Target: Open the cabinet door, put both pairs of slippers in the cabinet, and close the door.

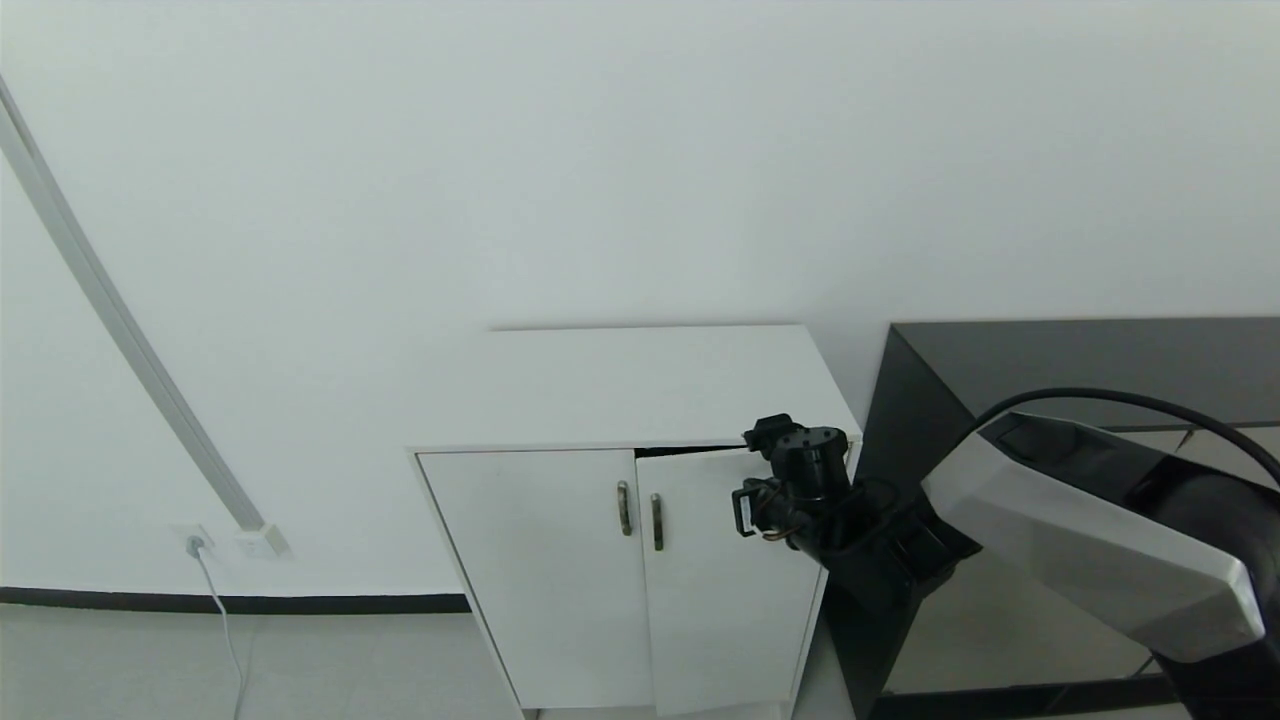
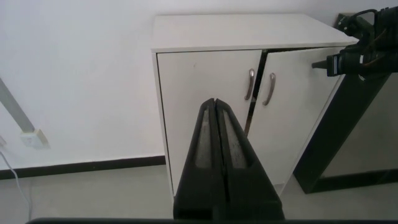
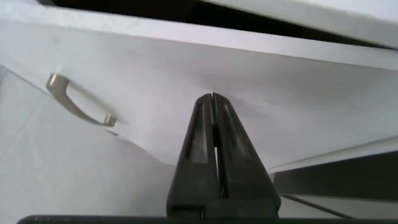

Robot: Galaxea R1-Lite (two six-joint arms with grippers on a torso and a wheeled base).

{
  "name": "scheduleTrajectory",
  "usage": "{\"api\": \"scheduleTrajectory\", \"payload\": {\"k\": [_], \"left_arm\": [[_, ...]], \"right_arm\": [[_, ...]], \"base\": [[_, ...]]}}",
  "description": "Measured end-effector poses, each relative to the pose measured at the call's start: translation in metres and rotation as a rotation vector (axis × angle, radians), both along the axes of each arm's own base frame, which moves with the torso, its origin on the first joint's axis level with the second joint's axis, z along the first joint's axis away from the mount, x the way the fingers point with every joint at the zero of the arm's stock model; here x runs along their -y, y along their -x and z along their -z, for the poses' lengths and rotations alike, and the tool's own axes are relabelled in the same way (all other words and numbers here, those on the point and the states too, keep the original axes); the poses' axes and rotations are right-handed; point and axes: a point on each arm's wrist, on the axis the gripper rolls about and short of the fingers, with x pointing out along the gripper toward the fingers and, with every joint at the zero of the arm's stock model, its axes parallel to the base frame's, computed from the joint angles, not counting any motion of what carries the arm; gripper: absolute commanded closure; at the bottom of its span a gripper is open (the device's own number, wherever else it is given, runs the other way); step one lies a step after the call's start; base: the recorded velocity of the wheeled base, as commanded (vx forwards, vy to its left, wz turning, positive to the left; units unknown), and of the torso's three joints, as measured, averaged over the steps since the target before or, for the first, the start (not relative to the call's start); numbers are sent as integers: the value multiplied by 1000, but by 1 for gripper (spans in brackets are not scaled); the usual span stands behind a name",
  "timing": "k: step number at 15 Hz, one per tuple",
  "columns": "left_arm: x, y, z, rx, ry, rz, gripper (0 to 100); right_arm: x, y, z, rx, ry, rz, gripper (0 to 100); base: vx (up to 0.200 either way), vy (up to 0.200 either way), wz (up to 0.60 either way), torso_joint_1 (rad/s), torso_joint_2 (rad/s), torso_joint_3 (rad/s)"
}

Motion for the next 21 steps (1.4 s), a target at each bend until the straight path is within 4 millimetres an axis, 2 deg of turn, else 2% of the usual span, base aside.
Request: {"api": "scheduleTrajectory", "payload": {"k": [14, 18, 21], "left_arm": [[0, 0, 0, 0, 2, 0, 100], [0, 0, 0, 0, 2, -1, 100], [0, 0, 0, 0, 2, -1, 100]], "right_arm": [[3, -6, 4, 5, 7, 17, 100], [11, 5, 1, 28, -1, 32, 100], [22, 23, -3, 23, 2, 32, 100]], "base": [[0, 0, 0, 0, 0, 0], [0, 0, 0, 0, 0, 0], [0, 0, 0, 0, 0, 0]]}}
